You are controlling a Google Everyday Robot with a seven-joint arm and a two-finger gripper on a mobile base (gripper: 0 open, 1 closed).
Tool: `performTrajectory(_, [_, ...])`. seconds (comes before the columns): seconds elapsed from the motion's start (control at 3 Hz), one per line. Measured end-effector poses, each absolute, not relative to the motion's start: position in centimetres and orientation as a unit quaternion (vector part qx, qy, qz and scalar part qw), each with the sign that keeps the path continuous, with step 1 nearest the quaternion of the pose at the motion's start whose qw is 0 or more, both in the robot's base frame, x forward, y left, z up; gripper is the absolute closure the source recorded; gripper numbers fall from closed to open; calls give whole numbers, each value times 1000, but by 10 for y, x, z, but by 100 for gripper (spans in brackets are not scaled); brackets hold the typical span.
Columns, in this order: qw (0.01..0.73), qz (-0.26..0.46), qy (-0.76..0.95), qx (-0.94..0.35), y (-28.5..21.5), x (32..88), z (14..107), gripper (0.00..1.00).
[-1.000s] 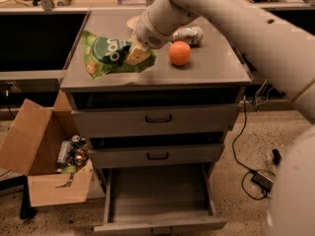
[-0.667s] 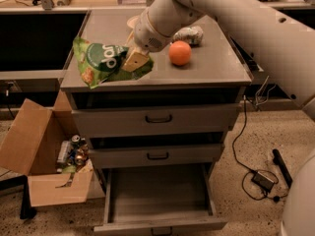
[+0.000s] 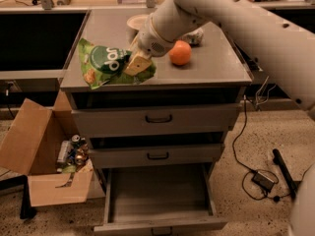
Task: Place green rice chip bag into bottom drawer
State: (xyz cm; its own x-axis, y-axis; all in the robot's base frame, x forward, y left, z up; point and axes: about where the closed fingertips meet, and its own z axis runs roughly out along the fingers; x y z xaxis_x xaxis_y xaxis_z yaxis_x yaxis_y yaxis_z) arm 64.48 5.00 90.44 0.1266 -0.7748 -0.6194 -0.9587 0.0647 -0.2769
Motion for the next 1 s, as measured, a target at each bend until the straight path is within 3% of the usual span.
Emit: performTrajectory(1.0, [248,135,753,-594,-23,533,805,100])
